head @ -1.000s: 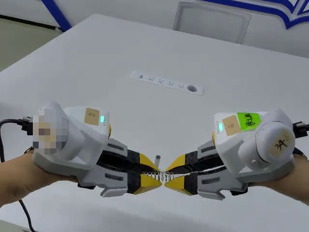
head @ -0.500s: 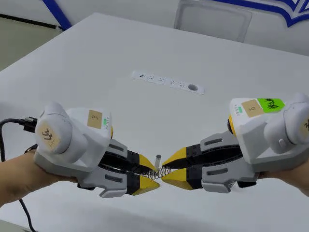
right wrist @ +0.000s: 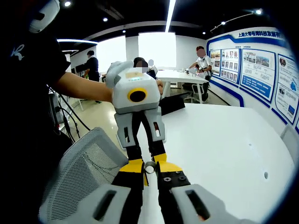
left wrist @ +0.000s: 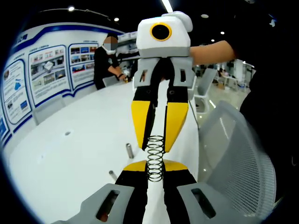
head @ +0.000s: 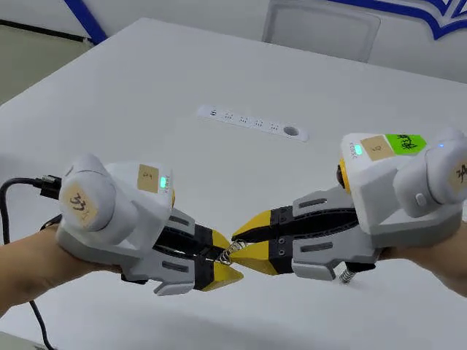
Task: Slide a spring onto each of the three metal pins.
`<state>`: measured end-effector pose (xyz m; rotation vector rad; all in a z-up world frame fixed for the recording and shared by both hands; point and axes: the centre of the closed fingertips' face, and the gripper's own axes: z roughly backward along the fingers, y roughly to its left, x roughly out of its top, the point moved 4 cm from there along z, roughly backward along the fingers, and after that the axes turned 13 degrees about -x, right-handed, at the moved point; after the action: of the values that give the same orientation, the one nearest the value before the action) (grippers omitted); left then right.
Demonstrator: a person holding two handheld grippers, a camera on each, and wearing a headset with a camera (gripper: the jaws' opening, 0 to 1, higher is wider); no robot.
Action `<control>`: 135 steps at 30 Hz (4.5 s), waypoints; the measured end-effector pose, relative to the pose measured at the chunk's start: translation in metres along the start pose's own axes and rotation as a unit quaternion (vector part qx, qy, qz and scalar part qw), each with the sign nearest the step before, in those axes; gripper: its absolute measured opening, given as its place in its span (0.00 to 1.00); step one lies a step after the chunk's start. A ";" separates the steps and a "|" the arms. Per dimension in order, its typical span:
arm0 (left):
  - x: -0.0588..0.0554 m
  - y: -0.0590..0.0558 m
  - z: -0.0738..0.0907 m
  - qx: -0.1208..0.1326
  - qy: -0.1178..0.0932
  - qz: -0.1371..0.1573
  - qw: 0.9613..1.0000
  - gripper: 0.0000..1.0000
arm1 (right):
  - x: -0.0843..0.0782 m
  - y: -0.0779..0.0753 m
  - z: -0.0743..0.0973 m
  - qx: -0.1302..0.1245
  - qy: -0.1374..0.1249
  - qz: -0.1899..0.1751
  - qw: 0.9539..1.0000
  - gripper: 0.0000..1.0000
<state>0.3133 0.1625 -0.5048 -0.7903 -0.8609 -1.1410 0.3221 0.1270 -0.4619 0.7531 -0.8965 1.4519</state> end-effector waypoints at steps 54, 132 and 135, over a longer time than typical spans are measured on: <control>-0.032 0.044 0.066 0.170 -0.029 0.093 0.981 0.79 | -0.048 -0.095 -0.035 -0.166 0.080 -0.078 0.980 0.11; -0.043 0.037 0.062 0.157 -0.008 0.124 0.980 0.91 | -0.089 -0.088 -0.062 -0.168 0.129 -0.041 0.977 0.20; -0.035 0.042 0.064 0.162 -0.018 0.121 0.979 0.91 | -0.078 -0.091 -0.047 -0.173 0.113 -0.046 0.977 0.21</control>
<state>0.3365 0.2434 -0.5105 -0.6267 -0.9249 -0.7501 0.4217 0.1292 -0.5436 0.3564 -0.8947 1.2276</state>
